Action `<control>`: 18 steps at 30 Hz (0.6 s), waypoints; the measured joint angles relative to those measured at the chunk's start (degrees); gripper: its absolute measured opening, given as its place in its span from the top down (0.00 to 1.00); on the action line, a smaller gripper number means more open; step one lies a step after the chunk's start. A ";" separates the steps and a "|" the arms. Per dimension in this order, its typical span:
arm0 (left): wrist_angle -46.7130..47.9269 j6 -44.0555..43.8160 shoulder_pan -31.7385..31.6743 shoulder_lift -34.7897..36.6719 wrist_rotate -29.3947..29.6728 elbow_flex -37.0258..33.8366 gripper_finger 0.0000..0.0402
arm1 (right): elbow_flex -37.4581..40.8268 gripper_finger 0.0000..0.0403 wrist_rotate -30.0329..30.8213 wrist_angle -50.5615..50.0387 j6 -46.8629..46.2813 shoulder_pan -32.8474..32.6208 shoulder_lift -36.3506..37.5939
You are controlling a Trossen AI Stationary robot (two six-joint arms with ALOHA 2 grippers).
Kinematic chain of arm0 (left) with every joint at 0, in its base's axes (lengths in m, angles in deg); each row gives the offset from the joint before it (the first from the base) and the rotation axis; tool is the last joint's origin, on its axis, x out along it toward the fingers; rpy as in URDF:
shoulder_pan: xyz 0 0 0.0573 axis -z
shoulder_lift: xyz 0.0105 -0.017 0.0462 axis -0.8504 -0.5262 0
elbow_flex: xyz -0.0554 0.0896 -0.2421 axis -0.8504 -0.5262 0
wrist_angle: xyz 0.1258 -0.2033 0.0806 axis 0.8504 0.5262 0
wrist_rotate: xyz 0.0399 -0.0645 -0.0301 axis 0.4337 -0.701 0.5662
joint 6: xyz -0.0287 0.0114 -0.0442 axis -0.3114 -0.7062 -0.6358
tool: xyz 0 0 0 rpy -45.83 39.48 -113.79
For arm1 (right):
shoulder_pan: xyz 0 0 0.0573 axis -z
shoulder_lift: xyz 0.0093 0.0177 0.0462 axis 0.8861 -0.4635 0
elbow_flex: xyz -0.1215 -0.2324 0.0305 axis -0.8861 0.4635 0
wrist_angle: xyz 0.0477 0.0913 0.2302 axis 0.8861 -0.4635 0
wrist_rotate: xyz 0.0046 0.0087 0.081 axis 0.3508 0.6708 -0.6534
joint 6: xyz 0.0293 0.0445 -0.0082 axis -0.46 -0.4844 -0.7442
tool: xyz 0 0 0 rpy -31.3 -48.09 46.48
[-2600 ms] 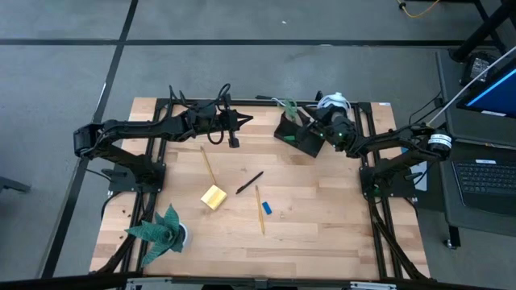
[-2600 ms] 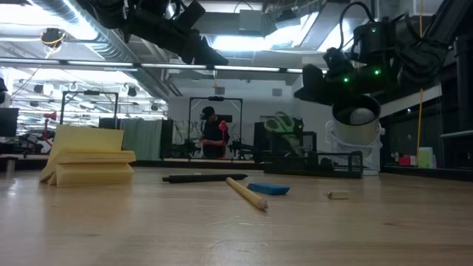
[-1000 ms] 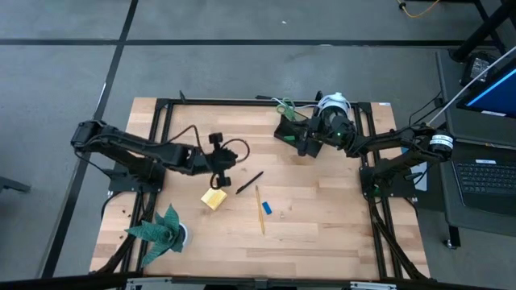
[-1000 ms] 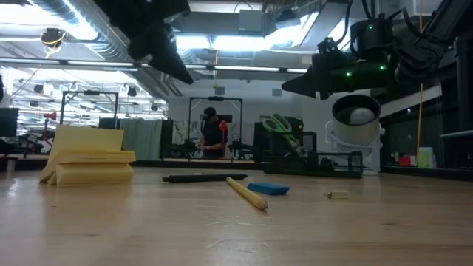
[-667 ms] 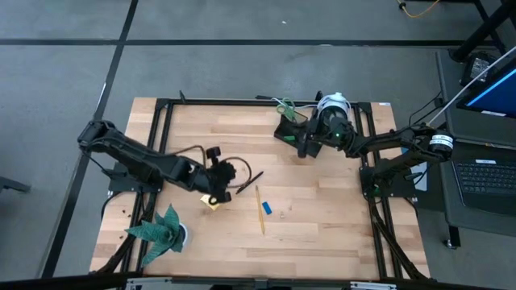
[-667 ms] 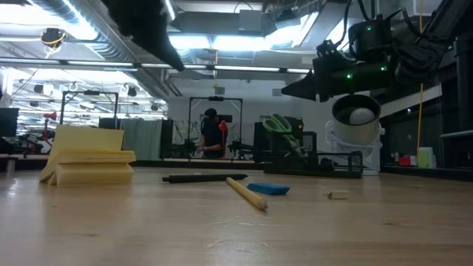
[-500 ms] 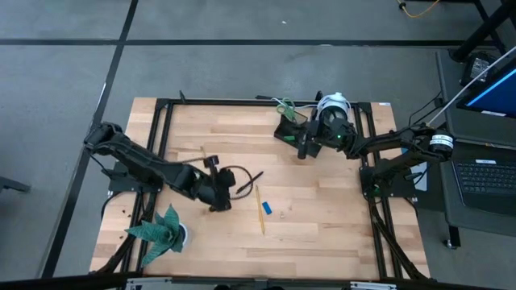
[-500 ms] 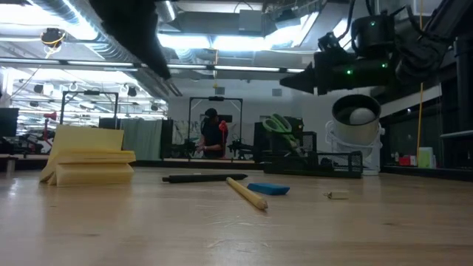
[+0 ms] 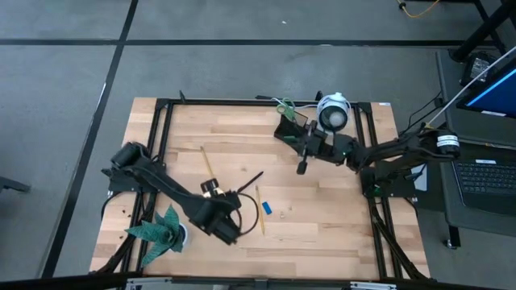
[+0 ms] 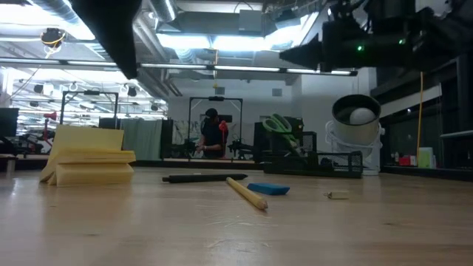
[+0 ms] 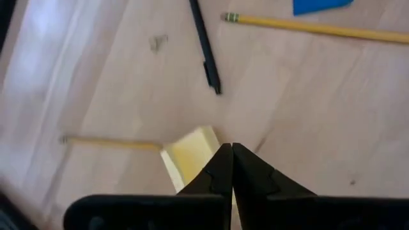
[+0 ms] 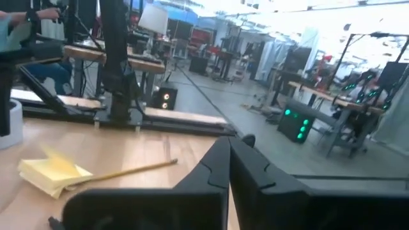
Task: Pick and place office supplies into organizer
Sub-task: Put the yellow sticky notes into the metal mesh desk organizer
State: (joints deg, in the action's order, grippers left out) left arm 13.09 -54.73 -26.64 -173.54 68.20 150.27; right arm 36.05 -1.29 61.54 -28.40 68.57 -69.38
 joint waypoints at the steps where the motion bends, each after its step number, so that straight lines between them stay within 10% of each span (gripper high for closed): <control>1: 1.30 -1.79 0.41 -1.22 -0.18 1.40 1.00 | 0.00 0.97 0.44 -0.44 -0.08 -0.82 0.48; 18: 11.10 -9.23 0.15 -14.49 -12.23 10.73 0.99 | 0.00 0.94 4.00 -0.96 0.73 -5.21 1.98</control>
State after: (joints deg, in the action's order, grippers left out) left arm 24.19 -63.96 -26.49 -188.03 55.97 161.00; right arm 36.05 2.71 60.58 -27.67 63.36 -67.40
